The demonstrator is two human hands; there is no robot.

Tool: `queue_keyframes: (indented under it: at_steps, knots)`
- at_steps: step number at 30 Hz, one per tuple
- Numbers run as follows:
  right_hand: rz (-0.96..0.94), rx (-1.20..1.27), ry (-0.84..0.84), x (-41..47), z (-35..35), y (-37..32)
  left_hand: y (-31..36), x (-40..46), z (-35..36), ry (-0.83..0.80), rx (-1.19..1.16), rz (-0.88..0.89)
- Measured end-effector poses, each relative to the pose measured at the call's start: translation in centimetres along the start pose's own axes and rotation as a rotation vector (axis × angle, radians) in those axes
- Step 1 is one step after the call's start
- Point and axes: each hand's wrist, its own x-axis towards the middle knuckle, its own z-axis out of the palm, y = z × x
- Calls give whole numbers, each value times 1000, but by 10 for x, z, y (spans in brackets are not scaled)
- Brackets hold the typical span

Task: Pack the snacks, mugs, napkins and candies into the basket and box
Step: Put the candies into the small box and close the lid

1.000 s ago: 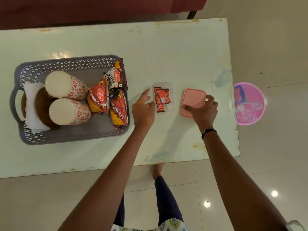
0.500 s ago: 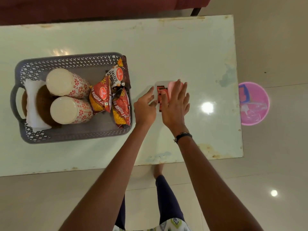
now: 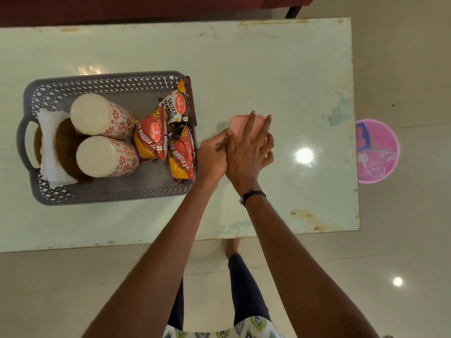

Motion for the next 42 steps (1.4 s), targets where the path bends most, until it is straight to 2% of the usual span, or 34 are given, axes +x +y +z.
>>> queue_keyframes:
  at_steps: [9, 15, 21, 23, 24, 26, 28, 31, 33, 37, 42]
  knots:
    - [-78, 47, -28, 1, -2, 10, 2, 1, 4, 49, 126, 86]
    - [-82, 33, -35, 3, 1, 15, 7, 9, 13, 146, 176, -46]
    - [-94, 43, -106, 7, -6, 13, 14, 11, 15, 155, 258, -65]
    - [-129, 127, -107, 8, -12, 14, 18, 9, 17, 146, 334, -31]
    - [-129, 244, -104, 9, -14, 17, 20, 6, 18, 145, 379, -3]
    - [-36, 554, -72, 8, -19, 28, 21, -2, 22, 159, 472, 77]
    - [108, 704, -9, 4, -24, 42, 15, -12, 23, 195, 624, 230]
    - [173, 730, 4, 4, -26, 59, -4, -31, 22, 117, 791, 470]
    - [144, 735, -53, 8, -24, 61, -16, -42, 20, 47, 850, 528]
    - [108, 807, -185, 13, -17, 45, -31, -46, 8, 58, 988, 510]
    - [-17, 720, -177, 9, -3, 30, -35, -43, -1, 159, 1186, 469]
